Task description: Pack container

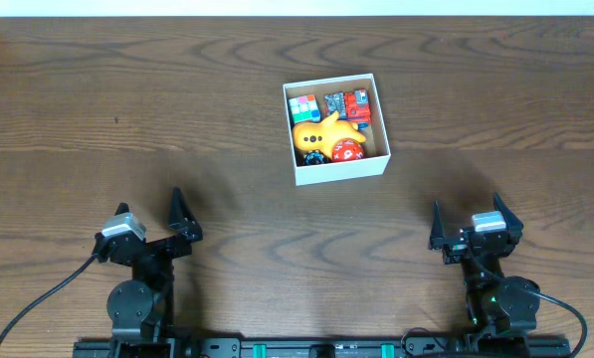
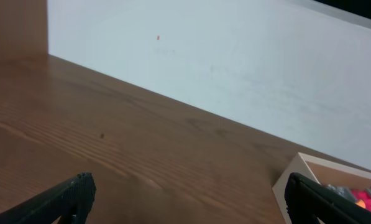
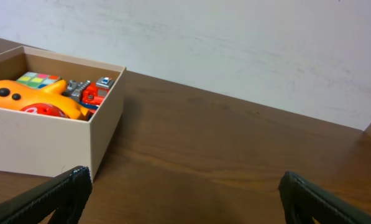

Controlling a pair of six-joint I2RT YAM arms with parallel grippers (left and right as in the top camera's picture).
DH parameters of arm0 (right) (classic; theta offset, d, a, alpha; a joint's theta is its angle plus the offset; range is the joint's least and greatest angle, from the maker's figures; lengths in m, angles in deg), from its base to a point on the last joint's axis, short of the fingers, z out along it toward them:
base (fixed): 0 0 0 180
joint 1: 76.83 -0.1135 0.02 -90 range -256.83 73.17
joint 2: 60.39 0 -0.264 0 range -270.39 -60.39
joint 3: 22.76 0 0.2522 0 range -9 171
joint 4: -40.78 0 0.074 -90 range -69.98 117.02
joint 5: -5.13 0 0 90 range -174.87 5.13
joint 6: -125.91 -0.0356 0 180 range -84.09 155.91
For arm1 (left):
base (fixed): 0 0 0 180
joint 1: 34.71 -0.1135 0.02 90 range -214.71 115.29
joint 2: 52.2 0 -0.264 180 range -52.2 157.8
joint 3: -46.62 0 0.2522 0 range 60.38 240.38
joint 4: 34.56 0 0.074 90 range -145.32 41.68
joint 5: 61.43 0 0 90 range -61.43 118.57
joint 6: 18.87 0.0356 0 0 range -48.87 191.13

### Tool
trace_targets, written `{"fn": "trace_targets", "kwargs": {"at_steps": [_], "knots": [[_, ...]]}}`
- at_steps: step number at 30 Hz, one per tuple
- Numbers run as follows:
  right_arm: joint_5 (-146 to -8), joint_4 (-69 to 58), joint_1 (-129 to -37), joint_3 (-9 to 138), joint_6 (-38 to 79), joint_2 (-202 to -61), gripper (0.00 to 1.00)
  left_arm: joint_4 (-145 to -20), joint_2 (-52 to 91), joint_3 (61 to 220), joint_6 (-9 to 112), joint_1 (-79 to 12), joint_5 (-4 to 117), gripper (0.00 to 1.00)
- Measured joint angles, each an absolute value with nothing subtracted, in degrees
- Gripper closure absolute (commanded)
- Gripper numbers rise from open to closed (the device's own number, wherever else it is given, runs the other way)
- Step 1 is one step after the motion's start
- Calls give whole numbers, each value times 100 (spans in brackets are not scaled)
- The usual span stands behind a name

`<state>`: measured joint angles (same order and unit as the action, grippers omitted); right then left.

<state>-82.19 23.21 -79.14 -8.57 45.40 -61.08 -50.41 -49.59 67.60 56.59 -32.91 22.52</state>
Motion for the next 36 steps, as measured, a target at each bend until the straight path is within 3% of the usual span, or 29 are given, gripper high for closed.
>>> {"fn": "trace_targets", "kwargs": {"at_steps": [36], "knots": [[-8219, 2321, -7914, -857, 4540, -6108, 1, -5004, -5079, 6168, 5661, -3387, 2849, 2]]}}
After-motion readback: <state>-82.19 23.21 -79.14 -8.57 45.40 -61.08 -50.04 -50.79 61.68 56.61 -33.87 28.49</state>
